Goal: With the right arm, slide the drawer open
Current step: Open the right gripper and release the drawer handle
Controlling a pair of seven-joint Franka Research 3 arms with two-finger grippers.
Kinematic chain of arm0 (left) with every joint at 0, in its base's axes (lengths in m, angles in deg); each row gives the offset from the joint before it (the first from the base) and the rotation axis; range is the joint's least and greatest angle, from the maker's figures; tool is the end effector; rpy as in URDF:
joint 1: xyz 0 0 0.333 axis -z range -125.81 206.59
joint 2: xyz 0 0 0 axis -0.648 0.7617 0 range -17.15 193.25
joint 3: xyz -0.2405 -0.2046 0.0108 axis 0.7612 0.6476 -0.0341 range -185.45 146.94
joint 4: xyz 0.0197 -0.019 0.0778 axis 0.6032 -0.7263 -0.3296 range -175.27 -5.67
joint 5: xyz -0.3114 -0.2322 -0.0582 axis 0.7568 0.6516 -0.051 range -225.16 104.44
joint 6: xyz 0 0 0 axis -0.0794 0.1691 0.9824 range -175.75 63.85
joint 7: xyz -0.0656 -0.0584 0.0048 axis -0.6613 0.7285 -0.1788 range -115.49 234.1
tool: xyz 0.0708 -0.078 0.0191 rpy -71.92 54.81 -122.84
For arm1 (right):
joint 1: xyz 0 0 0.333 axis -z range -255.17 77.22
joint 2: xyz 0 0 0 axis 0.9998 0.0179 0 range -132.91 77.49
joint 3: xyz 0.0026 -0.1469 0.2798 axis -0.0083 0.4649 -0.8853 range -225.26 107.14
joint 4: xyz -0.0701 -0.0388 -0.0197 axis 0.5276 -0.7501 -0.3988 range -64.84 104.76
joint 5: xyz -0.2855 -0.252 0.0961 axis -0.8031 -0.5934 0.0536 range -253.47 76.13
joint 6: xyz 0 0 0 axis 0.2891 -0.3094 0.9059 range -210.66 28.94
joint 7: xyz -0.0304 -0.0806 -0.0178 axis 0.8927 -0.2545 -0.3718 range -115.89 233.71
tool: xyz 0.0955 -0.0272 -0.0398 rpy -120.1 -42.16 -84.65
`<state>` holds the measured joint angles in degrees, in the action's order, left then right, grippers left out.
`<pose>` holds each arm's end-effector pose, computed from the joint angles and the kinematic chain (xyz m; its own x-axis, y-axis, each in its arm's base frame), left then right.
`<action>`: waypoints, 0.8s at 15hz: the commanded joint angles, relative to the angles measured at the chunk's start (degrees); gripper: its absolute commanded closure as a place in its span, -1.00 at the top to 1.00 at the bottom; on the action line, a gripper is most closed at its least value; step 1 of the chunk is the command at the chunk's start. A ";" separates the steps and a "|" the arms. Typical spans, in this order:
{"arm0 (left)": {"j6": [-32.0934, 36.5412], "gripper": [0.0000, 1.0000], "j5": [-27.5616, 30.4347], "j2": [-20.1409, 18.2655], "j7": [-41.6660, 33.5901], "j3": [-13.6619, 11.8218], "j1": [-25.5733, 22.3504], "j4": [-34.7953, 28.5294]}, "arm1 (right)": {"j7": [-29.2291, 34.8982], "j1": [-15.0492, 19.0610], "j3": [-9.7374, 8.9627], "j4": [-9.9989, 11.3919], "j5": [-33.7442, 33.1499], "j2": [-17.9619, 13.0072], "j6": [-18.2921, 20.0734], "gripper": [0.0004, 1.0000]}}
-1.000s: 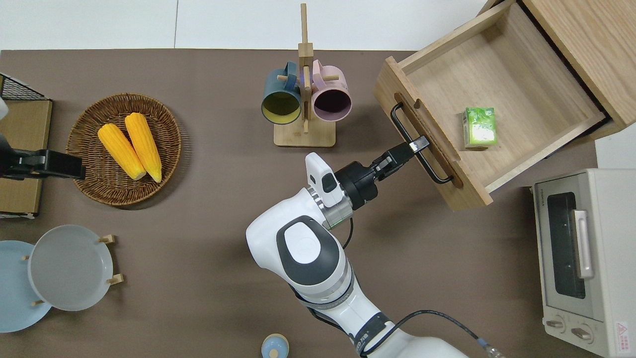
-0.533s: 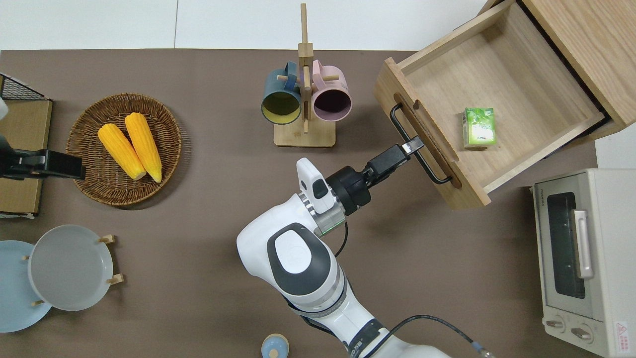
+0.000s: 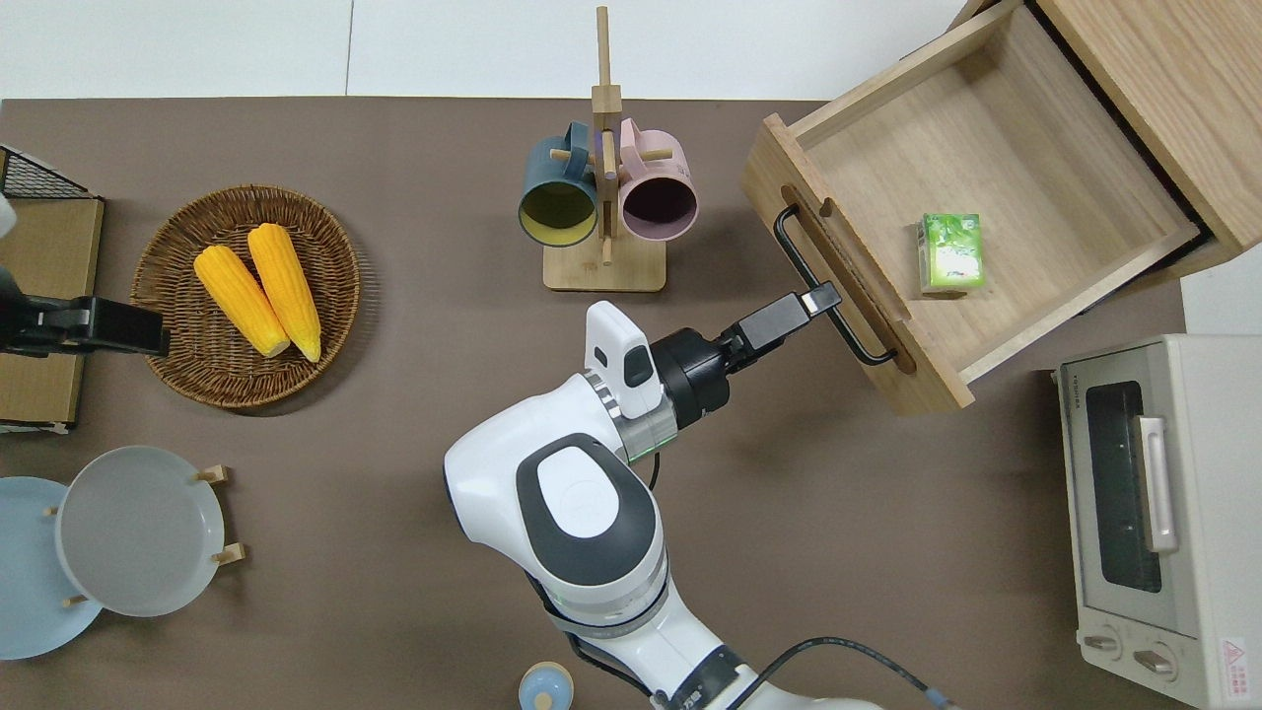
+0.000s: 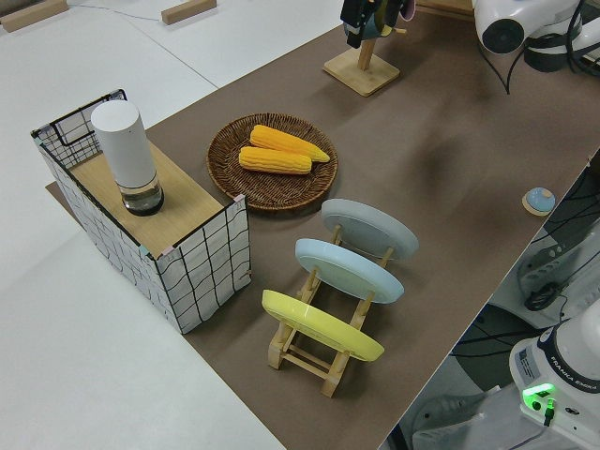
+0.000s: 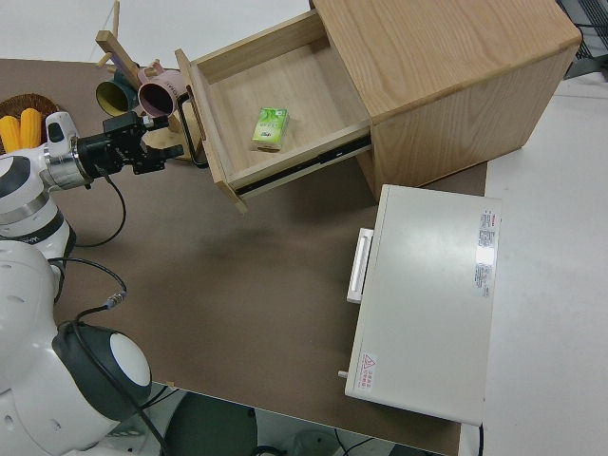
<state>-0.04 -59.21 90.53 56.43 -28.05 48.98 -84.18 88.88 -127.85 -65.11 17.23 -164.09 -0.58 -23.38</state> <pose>0.5669 -0.0023 0.6383 0.9986 -0.0472 0.0256 -0.0476 -0.9988 0.0120 0.5460 0.3590 0.4234 0.8962 0.4436 0.0104 0.0674 -0.1593 0.9849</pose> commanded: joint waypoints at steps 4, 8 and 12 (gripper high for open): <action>-0.03 0.99 -0.63 0.77 -0.47 -0.96 0.99 1.18 | -0.96 -0.07 -0.01 -6.85 13.63 -2.33 0.61 0.97; -0.03 1.00 -0.63 0.77 -0.47 -0.96 0.99 1.18 | -4.65 1.34 0.07 -8.52 20.92 -5.41 -0.71 0.97; -0.03 1.00 -0.63 0.77 -0.47 -0.96 0.99 1.18 | -9.22 2.40 0.16 -12.12 26.90 -6.73 -0.71 0.97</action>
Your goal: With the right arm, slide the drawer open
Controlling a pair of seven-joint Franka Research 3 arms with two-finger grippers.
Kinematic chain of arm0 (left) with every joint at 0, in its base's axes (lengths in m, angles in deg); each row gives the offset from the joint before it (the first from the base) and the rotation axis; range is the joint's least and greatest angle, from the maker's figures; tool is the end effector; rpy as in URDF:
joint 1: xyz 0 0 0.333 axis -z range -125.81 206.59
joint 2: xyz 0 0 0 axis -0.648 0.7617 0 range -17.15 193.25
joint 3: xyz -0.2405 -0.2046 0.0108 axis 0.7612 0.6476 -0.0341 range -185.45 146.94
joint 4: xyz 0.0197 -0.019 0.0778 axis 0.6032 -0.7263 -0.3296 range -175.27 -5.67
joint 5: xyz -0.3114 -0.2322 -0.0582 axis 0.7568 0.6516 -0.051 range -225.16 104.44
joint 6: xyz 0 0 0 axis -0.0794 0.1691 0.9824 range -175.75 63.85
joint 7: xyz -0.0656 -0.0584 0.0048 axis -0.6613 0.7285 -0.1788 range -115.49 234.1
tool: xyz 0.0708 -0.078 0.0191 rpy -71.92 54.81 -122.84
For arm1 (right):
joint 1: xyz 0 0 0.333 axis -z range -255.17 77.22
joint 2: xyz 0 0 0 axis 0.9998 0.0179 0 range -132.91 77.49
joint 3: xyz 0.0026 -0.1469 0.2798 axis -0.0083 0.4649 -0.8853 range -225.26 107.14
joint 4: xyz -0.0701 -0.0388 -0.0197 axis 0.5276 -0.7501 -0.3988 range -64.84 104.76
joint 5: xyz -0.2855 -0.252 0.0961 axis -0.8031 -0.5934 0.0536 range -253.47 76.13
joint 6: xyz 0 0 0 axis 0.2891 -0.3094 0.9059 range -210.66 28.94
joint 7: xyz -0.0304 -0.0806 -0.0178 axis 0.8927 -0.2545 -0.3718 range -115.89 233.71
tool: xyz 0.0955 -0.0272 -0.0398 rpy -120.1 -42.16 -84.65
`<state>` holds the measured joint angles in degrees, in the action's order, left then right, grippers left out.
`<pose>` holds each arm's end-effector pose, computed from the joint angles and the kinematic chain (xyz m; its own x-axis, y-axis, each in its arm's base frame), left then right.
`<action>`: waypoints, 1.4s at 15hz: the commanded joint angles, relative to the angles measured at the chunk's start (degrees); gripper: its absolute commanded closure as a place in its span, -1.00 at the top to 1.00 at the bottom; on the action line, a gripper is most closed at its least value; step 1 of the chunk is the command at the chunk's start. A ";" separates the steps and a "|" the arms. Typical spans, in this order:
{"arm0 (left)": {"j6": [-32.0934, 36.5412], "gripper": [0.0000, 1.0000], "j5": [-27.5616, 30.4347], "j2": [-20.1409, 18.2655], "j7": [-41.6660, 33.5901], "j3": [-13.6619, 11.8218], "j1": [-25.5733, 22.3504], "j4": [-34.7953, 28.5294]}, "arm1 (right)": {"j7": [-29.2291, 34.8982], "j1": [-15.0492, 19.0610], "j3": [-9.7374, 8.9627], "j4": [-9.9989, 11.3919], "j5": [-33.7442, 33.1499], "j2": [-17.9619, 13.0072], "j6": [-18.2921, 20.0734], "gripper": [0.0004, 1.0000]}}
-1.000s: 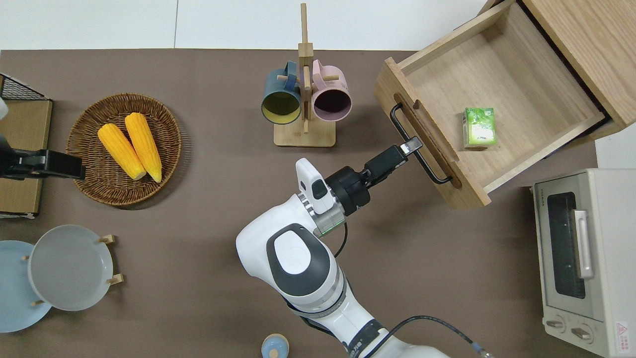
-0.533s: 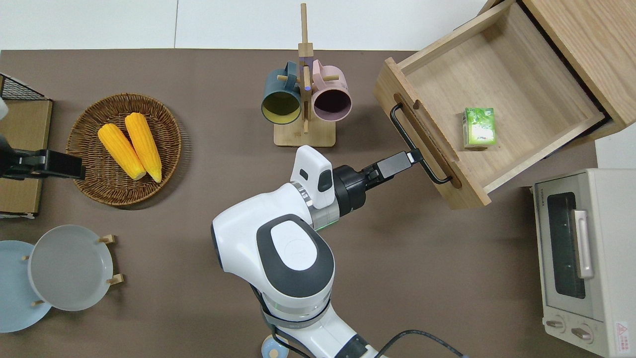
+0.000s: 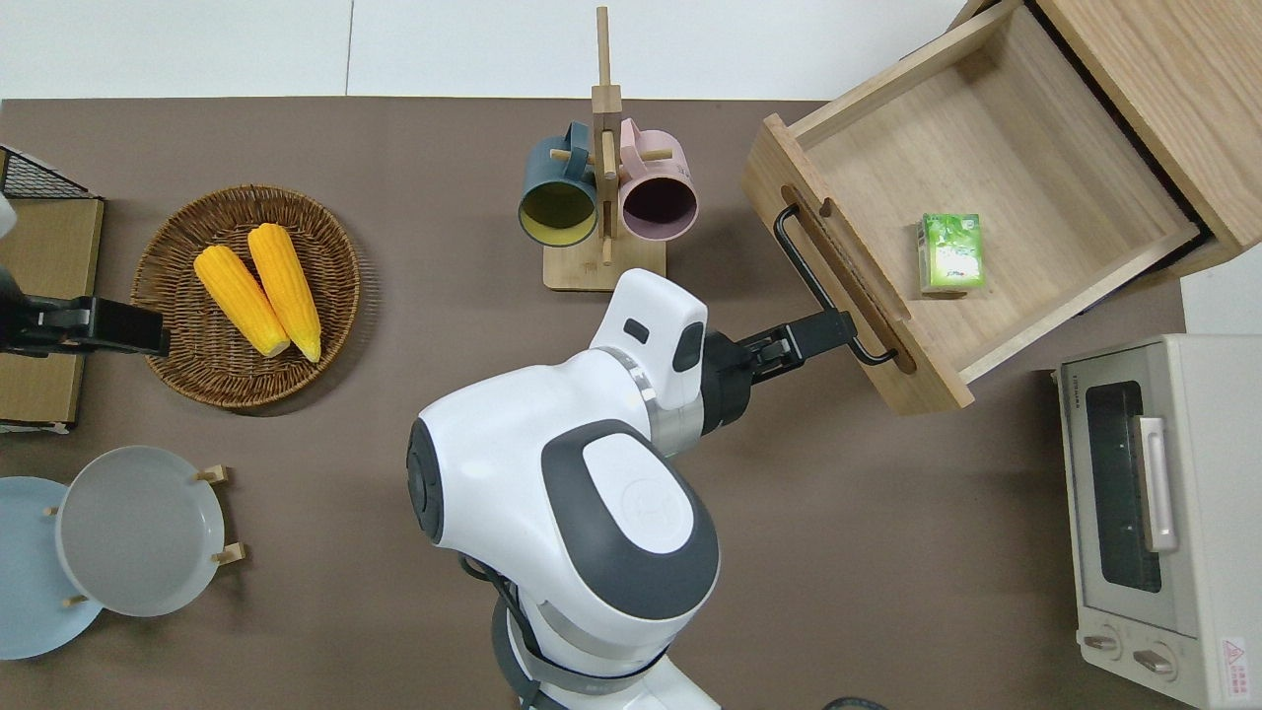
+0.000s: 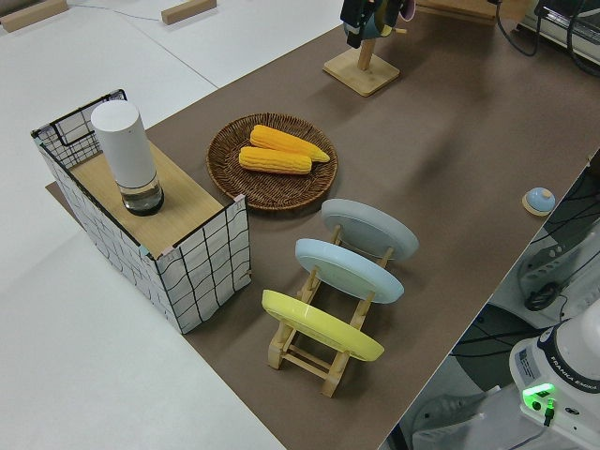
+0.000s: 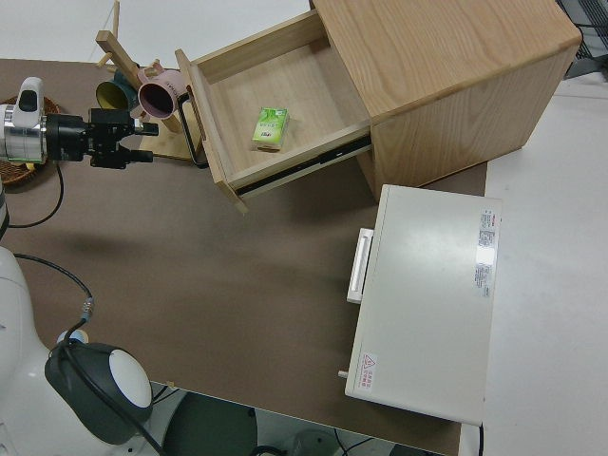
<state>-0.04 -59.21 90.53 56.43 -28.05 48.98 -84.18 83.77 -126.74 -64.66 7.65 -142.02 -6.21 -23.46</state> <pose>0.5669 -0.0023 0.6383 0.9986 -0.0472 0.0256 -0.0476 -0.9988 0.0120 0.5352 0.3542 0.5200 0.9458 0.3223 0.0396 0.1501 -0.5422 0.8267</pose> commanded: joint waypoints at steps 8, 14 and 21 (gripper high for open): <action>-0.03 0.99 -0.63 0.77 -0.47 -0.97 0.99 1.18 | -8.68 10.50 0.15 -3.60 23.79 -7.69 -4.49 0.97; -0.03 1.00 -0.72 0.77 -0.47 -0.97 0.99 1.18 | -12.37 17.45 0.41 -3.51 33.91 -10.24 -5.46 0.97; -0.03 0.99 -0.72 0.77 -0.47 -0.97 0.99 1.18 | -20.19 24.30 5.86 -3.16 47.09 -11.91 -6.25 0.97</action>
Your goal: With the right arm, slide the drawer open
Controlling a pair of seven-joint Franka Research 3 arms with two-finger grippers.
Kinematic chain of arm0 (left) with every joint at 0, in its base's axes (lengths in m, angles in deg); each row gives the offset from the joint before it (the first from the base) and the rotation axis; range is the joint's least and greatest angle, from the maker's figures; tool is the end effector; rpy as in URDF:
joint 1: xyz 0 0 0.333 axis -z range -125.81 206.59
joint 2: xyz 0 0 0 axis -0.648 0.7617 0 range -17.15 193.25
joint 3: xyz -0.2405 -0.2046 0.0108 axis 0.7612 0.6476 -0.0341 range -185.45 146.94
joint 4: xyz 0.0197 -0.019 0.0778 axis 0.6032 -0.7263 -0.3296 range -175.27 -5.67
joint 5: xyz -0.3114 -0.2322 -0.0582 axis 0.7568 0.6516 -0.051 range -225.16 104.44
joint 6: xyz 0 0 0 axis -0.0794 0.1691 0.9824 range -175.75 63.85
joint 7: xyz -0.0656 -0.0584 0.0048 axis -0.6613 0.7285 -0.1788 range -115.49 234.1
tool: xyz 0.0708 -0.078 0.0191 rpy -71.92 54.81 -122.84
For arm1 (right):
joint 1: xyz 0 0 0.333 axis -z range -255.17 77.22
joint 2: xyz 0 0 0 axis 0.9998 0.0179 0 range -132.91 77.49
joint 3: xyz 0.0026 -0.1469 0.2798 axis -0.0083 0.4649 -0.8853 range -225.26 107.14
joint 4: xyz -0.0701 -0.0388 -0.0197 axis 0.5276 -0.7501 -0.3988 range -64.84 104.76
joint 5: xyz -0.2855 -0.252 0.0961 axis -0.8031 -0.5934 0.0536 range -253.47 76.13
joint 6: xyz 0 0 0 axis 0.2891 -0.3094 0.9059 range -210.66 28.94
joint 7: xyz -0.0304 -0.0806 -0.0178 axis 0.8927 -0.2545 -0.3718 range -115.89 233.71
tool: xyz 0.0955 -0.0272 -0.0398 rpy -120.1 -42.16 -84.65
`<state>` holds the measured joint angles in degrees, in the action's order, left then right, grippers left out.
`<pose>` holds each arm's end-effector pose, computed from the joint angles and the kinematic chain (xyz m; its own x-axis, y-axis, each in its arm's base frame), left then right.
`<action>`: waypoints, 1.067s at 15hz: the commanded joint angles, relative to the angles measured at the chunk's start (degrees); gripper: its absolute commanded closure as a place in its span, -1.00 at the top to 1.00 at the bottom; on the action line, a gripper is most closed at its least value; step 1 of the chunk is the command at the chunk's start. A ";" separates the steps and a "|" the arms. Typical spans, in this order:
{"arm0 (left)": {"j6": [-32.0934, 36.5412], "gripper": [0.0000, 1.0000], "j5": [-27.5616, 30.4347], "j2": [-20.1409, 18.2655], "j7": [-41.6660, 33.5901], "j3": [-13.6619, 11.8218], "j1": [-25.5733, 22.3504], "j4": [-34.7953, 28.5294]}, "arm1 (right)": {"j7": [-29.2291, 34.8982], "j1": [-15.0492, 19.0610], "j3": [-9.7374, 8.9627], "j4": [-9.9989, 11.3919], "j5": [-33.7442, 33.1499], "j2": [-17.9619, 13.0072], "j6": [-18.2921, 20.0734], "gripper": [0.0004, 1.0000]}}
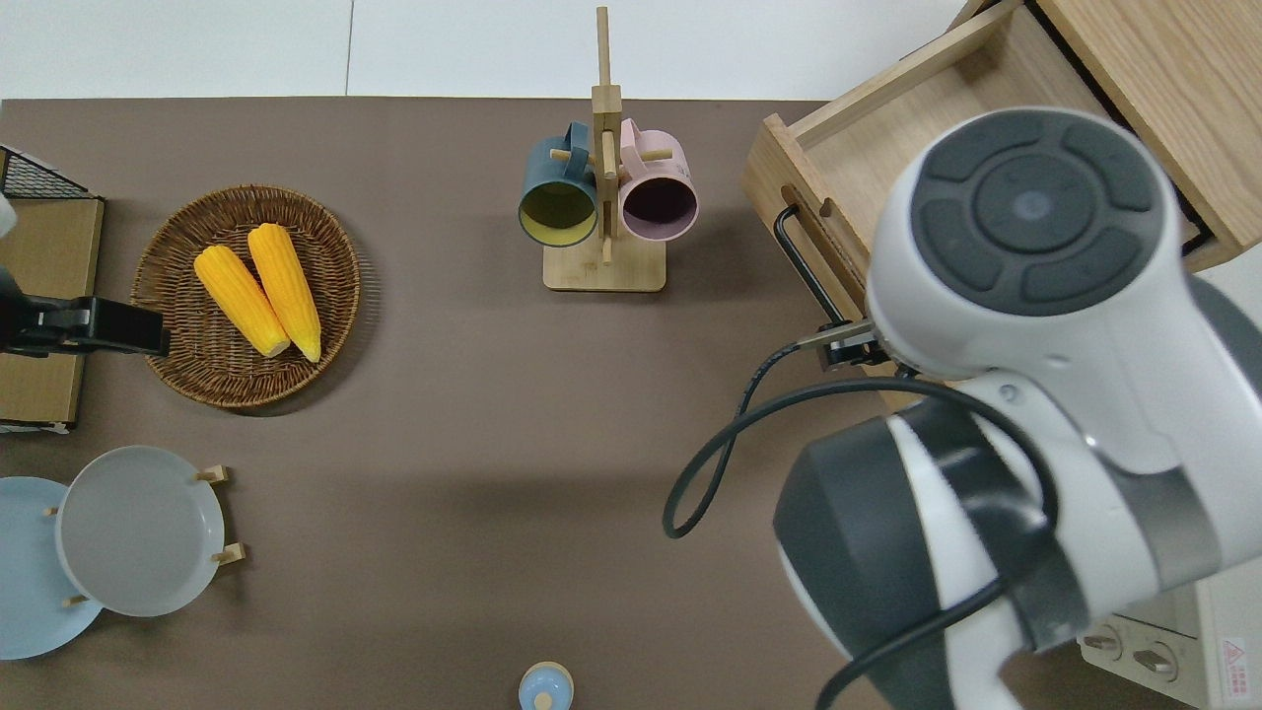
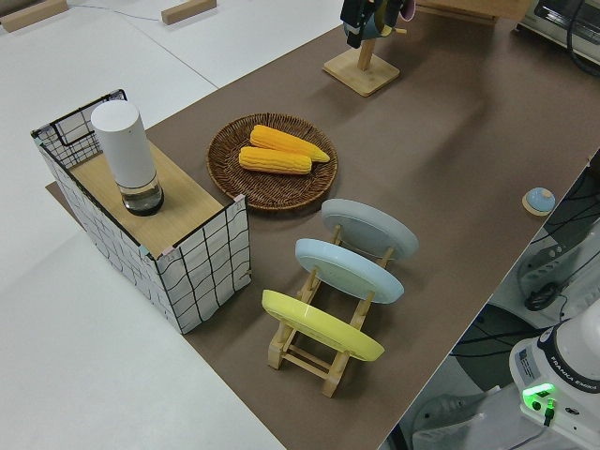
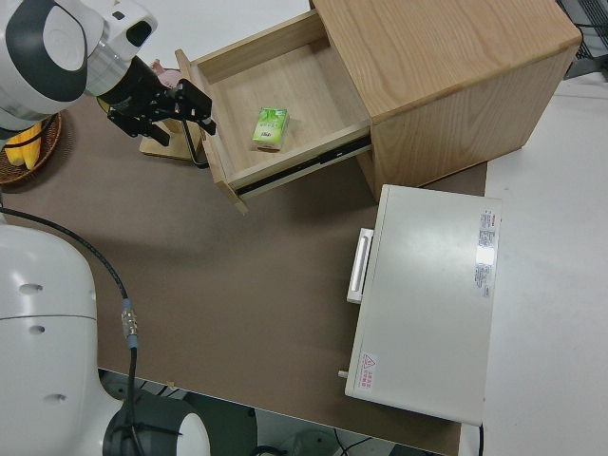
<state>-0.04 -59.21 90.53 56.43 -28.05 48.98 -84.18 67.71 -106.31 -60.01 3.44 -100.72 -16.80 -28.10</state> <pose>0.5669 -0.0023 0.6383 0.9986 -0.0472 0.0256 -0.0476 -0.9988 0.0120 0.5764 0.1634 0.6277 0.9897 0.1399 -0.0287 0.1428 -0.9668 0.2120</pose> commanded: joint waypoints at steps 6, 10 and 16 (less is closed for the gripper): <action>-0.03 0.99 -0.72 0.77 -0.46 -0.97 0.99 1.18 | -5.20 8.81 4.36 1.31 9.42 -1.77 -2.49 0.97; -0.03 0.99 -0.71 0.77 -0.46 -0.97 0.99 1.18 | -5.46 9.95 6.92 1.57 10.03 -1.77 -2.49 0.97; -0.03 1.00 -0.72 0.77 -0.46 -0.97 0.99 1.18 | -6.25 11.54 7.27 5.17 15.04 -2.12 -4.68 0.97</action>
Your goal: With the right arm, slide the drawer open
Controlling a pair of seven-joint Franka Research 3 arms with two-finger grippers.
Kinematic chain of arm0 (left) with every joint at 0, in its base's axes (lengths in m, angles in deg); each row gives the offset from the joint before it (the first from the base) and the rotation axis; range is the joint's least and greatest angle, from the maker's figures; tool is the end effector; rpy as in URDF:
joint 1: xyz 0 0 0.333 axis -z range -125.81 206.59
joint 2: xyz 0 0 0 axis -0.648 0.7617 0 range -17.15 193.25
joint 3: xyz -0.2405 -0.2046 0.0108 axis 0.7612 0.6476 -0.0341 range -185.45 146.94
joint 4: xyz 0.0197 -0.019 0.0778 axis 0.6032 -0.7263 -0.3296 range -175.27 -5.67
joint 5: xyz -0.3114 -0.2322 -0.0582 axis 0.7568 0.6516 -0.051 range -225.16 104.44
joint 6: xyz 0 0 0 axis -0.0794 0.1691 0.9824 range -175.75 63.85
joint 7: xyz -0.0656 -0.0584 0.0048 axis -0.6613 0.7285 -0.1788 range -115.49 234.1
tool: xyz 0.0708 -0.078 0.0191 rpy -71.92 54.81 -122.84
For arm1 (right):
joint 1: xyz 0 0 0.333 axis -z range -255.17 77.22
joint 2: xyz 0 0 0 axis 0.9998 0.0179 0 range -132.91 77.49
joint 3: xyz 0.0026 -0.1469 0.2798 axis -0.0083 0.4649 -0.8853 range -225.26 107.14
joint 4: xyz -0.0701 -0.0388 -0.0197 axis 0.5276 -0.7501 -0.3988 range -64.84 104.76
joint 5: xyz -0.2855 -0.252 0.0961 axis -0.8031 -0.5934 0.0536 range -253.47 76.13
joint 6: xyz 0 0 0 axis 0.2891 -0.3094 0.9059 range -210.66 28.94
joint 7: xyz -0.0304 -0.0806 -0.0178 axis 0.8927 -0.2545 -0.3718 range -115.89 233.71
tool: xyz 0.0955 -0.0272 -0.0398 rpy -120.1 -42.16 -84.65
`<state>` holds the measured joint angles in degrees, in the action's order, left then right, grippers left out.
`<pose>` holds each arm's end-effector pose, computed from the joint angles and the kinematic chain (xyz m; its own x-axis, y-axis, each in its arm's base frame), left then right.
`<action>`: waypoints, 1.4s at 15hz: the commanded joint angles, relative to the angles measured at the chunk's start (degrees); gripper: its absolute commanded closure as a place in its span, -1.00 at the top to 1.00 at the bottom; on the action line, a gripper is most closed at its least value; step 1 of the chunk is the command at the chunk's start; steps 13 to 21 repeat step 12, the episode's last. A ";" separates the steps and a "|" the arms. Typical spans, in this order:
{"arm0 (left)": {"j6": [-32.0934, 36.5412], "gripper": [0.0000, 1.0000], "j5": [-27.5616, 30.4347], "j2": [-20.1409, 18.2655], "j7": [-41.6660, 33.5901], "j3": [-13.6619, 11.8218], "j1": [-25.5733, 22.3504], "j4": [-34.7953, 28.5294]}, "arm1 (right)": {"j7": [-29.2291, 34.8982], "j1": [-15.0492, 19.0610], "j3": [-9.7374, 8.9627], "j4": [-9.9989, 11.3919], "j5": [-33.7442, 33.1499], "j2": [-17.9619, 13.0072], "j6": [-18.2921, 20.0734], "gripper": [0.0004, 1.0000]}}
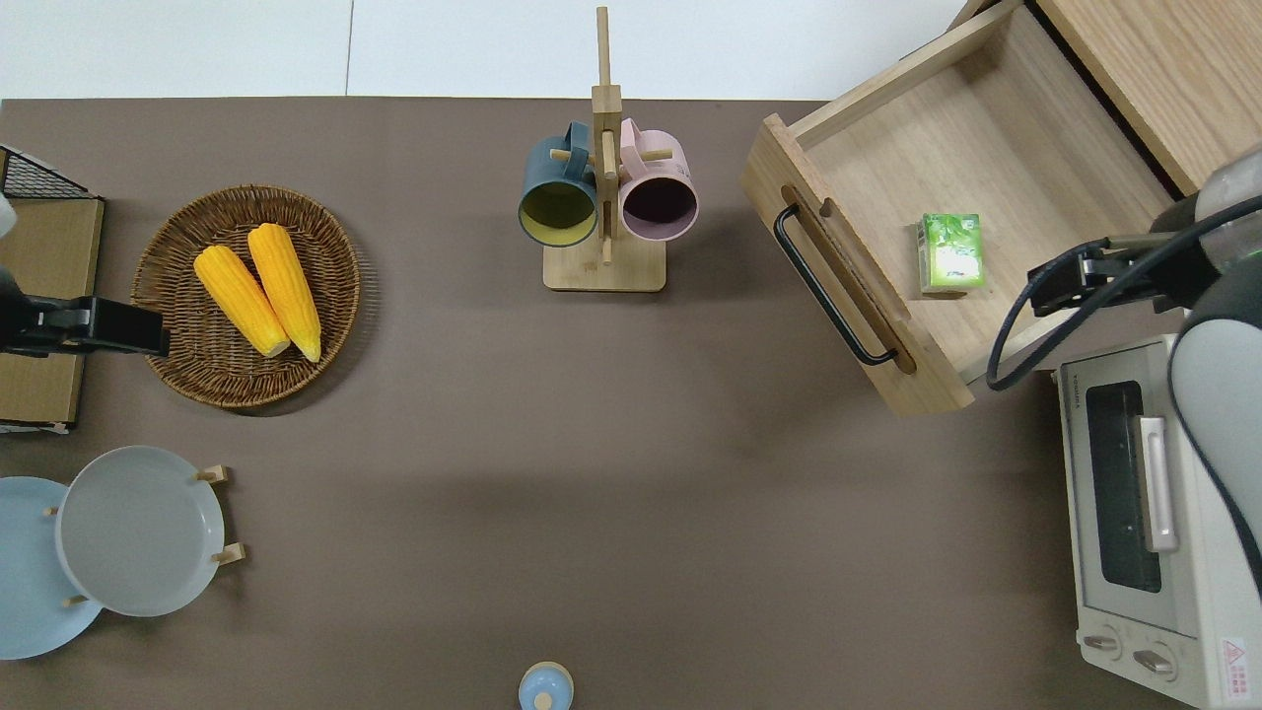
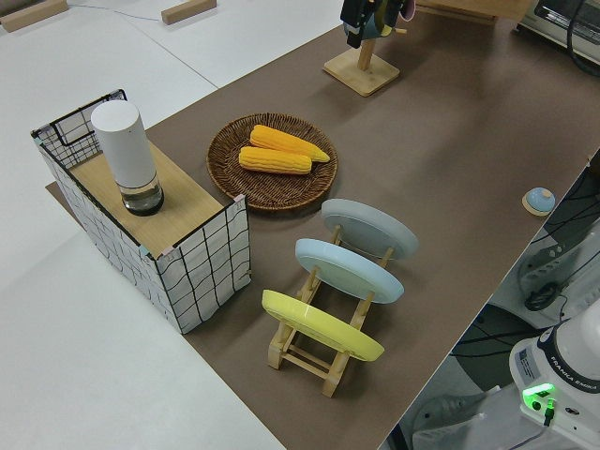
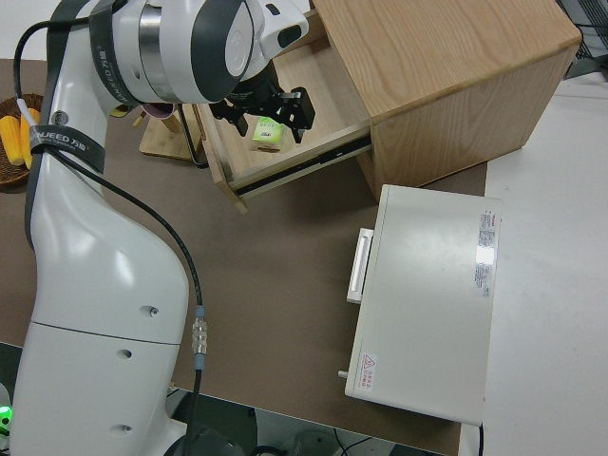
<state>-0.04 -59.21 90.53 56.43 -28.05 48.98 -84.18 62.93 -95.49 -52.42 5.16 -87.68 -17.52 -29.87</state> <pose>0.5669 -0.0023 0.6383 0.9986 -0.0472 0.0256 -0.0476 -0.9988 0.0120 0.5981 0.0077 0.6221 0.9964 -0.0697 -0.0488 -0.0694 -0.9976 0.0066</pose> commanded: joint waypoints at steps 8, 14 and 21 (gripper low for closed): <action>-0.03 1.00 -0.71 0.77 -0.46 -0.96 0.99 1.18 | -1.47 0.80 -0.32 5.03 1.30 -1.40 -4.59 0.97; -0.03 0.99 -0.63 0.77 -0.46 -0.96 0.99 1.18 | -1.47 0.89 -0.41 4.69 1.91 -1.58 -4.06 0.97; -0.03 0.99 -0.63 0.77 -0.46 -0.96 0.99 1.18 | -1.47 0.89 -0.41 4.69 1.91 -1.58 -4.06 0.97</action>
